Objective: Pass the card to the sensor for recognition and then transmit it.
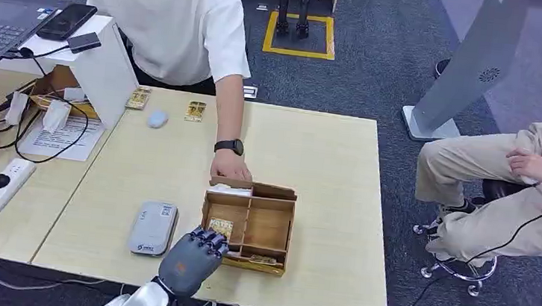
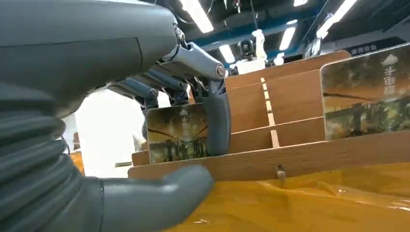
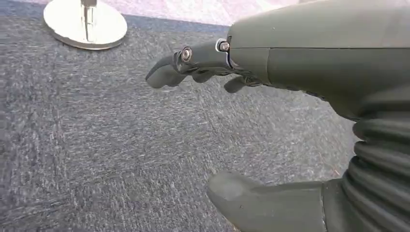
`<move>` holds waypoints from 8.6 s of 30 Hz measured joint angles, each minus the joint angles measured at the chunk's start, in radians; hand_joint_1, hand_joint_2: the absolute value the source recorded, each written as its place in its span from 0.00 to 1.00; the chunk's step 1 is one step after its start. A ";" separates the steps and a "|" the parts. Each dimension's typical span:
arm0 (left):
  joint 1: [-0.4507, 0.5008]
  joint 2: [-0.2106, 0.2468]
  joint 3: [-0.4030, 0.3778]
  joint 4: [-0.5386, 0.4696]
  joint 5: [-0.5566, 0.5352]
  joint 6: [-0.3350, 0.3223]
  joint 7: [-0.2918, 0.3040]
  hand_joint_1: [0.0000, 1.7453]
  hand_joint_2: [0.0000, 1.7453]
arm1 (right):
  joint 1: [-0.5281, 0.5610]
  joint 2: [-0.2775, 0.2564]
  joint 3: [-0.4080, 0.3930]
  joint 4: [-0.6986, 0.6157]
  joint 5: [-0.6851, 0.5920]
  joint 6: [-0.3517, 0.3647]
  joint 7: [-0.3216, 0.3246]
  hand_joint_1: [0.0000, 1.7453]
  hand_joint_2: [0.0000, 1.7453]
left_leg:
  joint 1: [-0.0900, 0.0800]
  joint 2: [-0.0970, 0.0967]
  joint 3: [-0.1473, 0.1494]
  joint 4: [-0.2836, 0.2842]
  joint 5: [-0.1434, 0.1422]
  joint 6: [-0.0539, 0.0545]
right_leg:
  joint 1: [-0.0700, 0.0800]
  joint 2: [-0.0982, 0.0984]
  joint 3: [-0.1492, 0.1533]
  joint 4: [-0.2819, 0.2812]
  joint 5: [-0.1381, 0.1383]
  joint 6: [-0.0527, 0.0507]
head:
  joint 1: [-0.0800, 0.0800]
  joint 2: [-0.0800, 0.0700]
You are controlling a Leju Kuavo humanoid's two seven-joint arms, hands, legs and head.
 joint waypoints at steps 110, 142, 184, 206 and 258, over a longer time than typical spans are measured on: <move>-0.043 0.029 -0.106 -0.058 0.001 0.054 0.486 0.00 1.00 | 0.004 0.010 -0.021 0.000 0.005 0.000 -0.006 0.00 1.00 | 0.000 0.000 -0.007 0.000 0.000 0.000 | 0.000 0.000 -0.009 0.000 0.000 0.000 | 0.000 0.000; -0.052 0.052 -0.119 -0.079 0.001 0.193 0.291 0.00 1.00 | 0.004 0.013 -0.027 0.000 0.011 0.000 -0.004 0.00 1.00 | 0.000 0.000 -0.008 0.000 0.001 0.000 | 0.000 0.000 -0.009 0.000 0.000 0.000 | 0.000 0.000; -0.092 0.050 -0.201 -0.010 0.001 0.086 0.344 0.00 1.00 | 0.004 0.013 -0.027 0.000 0.001 0.000 -0.018 0.00 1.00 | 0.000 0.000 -0.009 0.000 0.001 0.000 | 0.000 0.000 -0.010 0.000 0.000 0.000 | 0.000 0.000; -0.167 0.049 -0.230 -0.009 0.001 0.080 0.489 0.00 1.00 | 0.004 0.013 -0.023 0.000 -0.018 0.000 -0.021 0.00 1.00 | 0.000 0.000 -0.009 0.000 0.001 0.000 | 0.000 0.000 -0.010 0.000 0.000 0.000 | 0.000 0.000; -0.088 -0.005 -0.157 0.042 0.001 0.063 0.238 0.00 1.00 | 0.005 0.013 -0.022 0.000 -0.021 0.000 -0.037 0.00 1.00 | 0.000 0.000 -0.010 0.000 0.001 0.000 | 0.000 0.000 -0.010 0.000 0.000 0.000 | 0.000 0.000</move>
